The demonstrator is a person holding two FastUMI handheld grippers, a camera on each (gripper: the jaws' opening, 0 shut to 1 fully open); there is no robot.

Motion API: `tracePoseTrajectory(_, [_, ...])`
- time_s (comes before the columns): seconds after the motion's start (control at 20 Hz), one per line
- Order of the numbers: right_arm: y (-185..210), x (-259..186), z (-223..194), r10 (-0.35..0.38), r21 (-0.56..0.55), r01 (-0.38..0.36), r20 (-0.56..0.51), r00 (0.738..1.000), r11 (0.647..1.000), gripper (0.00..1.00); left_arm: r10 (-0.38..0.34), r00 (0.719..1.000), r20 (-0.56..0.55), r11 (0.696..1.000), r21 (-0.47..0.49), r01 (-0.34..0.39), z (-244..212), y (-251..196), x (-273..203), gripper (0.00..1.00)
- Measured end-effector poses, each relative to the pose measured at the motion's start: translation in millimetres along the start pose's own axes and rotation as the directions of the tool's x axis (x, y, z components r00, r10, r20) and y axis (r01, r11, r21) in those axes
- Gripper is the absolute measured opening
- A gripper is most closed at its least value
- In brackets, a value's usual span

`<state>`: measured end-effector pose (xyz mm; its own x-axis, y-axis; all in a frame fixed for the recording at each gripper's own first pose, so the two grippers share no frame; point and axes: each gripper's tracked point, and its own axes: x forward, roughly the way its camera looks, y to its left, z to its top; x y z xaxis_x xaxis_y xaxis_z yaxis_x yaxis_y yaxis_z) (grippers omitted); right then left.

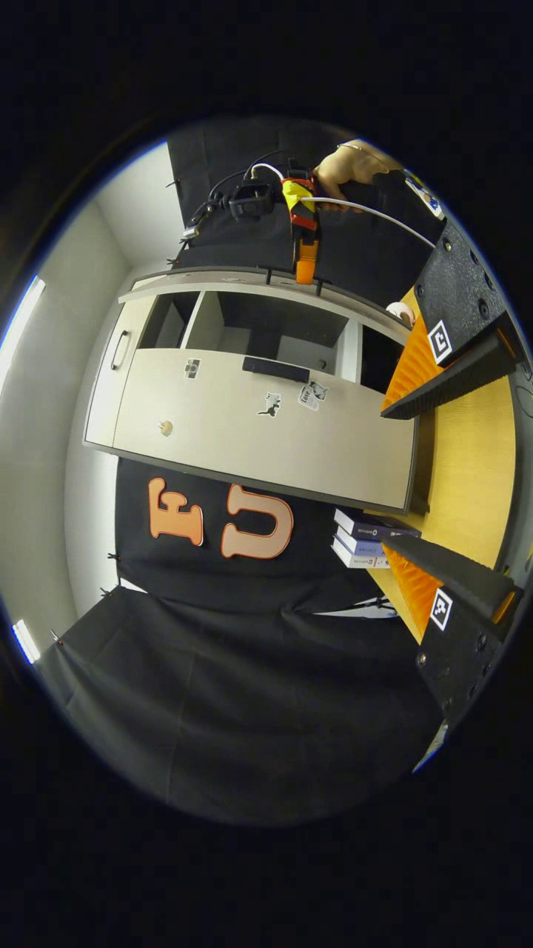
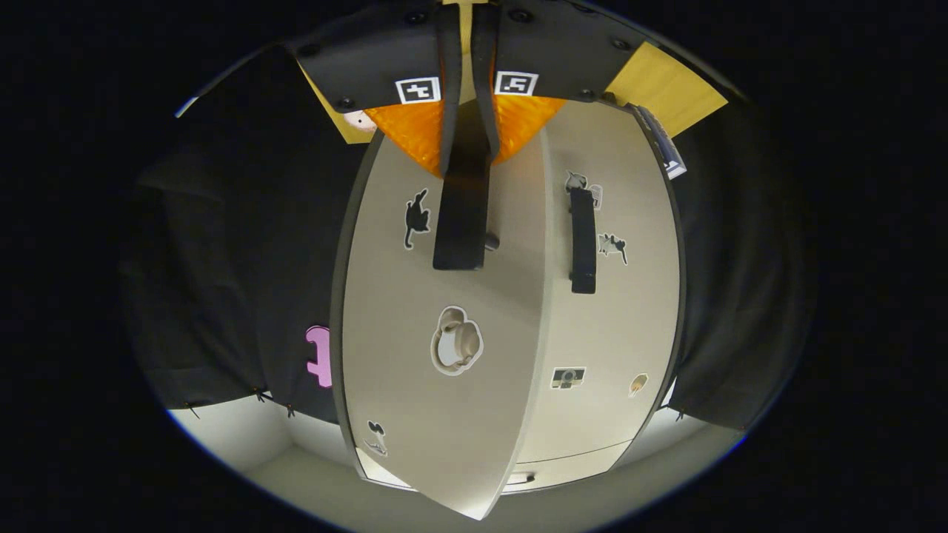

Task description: Open the right door of the double-door shoe cabinet with the right hand, and open the left door with the left hand.

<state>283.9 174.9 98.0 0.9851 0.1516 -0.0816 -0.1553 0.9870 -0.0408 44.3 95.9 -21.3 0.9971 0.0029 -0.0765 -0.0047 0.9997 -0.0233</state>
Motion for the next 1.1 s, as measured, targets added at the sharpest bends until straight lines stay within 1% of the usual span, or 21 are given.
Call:
tracePoseTrajectory(0.1, [-5.1,-5.3,-1.0,-0.003,0.017,0.003,0.003,1.000,1.000,0.14,-0.013,1.000,0.005,1.000,0.023,0.013,3.1,-9.0,1.5,0.94])
tracePoseTrajectory(0.15, [-9.3,-8.1,-1.3,-0.010,0.016,0.010,0.006,1.000,1.000,0.14,-0.017,1.000,0.010,0.999,0.033,0.017,4.0,-11.2,2.9,0.92])
tracePoseTrajectory(0.3, [-22.3,-14.3,-0.3,-0.040,0.013,0.040,0.018,0.999,0.999,0.13,-0.040,0.999,0.008,0.998,0.040,0.039,3.3,-27.1,5.4,0.97])
tracePoseTrajectory(0.35, [-25.0,-16.0,-0.5,-0.046,0.012,0.046,0.019,0.999,0.999,0.13,-0.049,0.999,0.005,0.998,0.041,0.049,2.4,-32.1,5.6,0.95])
tracePoseTrajectory(0.45, [-30.4,-19.5,-0.7,-0.049,0.020,0.049,0.021,0.999,0.999,0.12,-0.057,0.998,0.004,0.997,0.053,0.056,2.5,-41.1,7.1,0.95])
tracePoseTrajectory(0.5, [-33.7,-21.2,-0.4,-0.055,0.031,0.054,0.023,0.998,0.998,0.18,-0.059,0.998,0.004,0.996,0.060,0.058,2.2,-45.1,7.6,0.95])
tracePoseTrajectory(0.55, [-36.9,-22.1,-0.9,-0.062,0.041,0.061,0.024,0.998,0.997,0.12,-0.059,0.998,0.003,0.996,0.064,0.058,0.8,-47.8,8.1,0.95])
tracePoseTrajectory(0.6, [-41.3,-24.5,-2.9,-0.065,0.046,0.064,0.029,0.997,0.997,0.12,-0.059,0.998,0.000,0.996,0.066,0.059,-0.2,-50.9,9.0,0.95])
tracePoseTrajectory(0.65, [-44.0,-26.1,-1.9,-0.069,0.062,0.066,0.031,0.997,0.996,0.07,-0.061,0.998,-0.004,0.996,0.067,0.061,-1.5,-55.6,8.5,0.95])
tracePoseTrajectory(0.7, [-48.3,-25.6,-0.8,-0.074,0.067,0.072,0.032,0.997,0.995,0.07,-0.067,0.998,-0.002,0.996,0.064,0.066,-1.3,-61.0,8.1,0.95])
tracePoseTrajectory(0.75, [-54.1,-28.2,-1.5,-0.089,0.068,0.087,0.030,0.996,0.994,0.08,-0.076,0.997,-0.001,0.995,0.063,0.076,-1.0,-68.5,9.1,0.92])
tracePoseTrajectory(0.8, [-60.1,-28.5,-1.1,-0.101,0.072,0.099,0.032,0.994,0.993,0.07,-0.085,0.996,-0.003,0.994,0.067,0.085,-1.0,-75.7,9.5,0.95])
tracePoseTrajectory(1.0, [-73.0,-30.6,-5.9,-0.108,0.085,0.106,0.022,0.994,0.991,0.07,-0.114,0.994,0.000,0.989,0.098,0.113,-0.2,-105.9,13.1,0.95])
tracePoseTrajectory(1.05, [-76.4,-30.5,-8.9,-0.108,0.093,0.106,0.016,0.994,0.990,0.07,-0.119,0.993,-0.002,0.988,0.102,0.119,-2.8,-113.6,15.6,0.97])
tracePoseTrajectory(1.1, [-79.6,-31.5,-12.3,-0.110,0.105,0.109,0.006,0.994,0.989,0.07,-0.126,0.992,-0.006,0.986,0.106,0.126,-4.4,-122.0,17.3,0.97])
